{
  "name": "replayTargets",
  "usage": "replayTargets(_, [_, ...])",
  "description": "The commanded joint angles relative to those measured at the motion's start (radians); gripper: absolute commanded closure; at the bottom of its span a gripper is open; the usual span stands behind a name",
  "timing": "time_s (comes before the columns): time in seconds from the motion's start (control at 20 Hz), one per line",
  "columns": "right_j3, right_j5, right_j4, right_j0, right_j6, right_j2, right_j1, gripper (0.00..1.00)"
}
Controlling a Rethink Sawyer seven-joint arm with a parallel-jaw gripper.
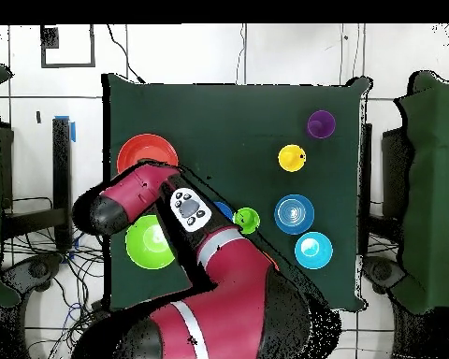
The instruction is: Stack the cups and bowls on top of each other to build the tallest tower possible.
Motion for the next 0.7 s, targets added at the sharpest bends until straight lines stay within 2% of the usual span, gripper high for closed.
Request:
replayTargets(0.05, [-0.078, 0.083, -0.125, -0.014, -0.255, 0.027, 0.005, 0.00])
replayTargets(0.35, [-0.055, 0.027, -0.176, -0.006, -0.180, -0.004, -0.055, 0.00])
replayTargets(0.7, [-0.081, 0.067, -0.185, -0.016, -0.195, 0.001, -0.025, 0.00])
